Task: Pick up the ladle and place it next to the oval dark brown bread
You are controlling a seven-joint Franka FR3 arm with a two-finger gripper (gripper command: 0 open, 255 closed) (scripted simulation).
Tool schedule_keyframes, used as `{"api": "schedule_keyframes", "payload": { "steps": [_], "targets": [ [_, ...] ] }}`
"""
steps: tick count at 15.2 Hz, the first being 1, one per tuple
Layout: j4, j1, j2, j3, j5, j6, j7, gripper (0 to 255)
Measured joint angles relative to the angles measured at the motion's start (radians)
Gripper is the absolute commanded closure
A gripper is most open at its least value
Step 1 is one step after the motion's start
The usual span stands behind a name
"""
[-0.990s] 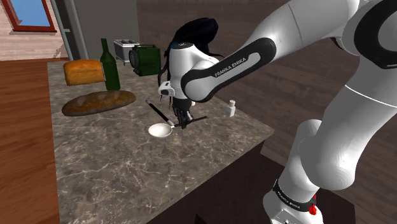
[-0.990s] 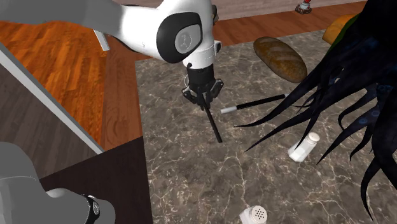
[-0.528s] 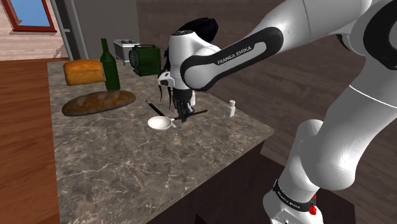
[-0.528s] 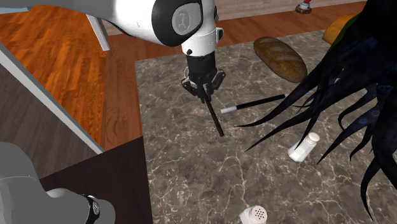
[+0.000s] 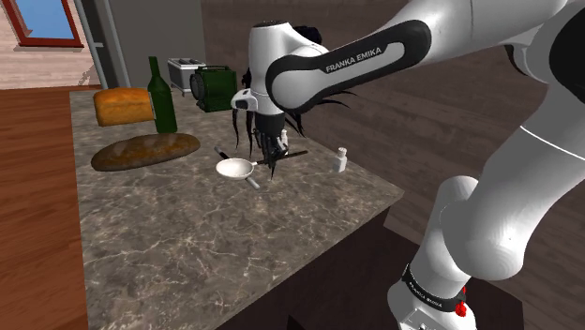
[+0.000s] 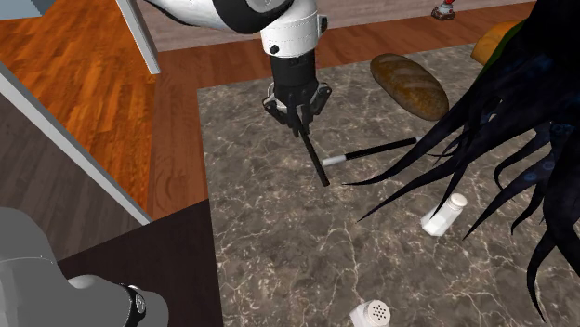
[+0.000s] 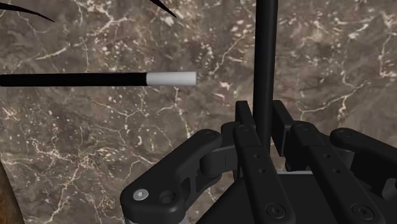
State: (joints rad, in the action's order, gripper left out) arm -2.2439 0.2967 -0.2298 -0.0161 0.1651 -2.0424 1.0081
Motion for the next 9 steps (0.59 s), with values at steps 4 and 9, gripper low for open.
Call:
{"api": "schedule_keyframes", "payload": {
  "steps": [4,9],
  "targets": [
    [0.036,0.001,-0.012,0.001,-0.004,0.048,0.007,255],
    [0.179,0.025,0.113,0.036,-0.01,0.074,-0.046,255]
  ]
}}
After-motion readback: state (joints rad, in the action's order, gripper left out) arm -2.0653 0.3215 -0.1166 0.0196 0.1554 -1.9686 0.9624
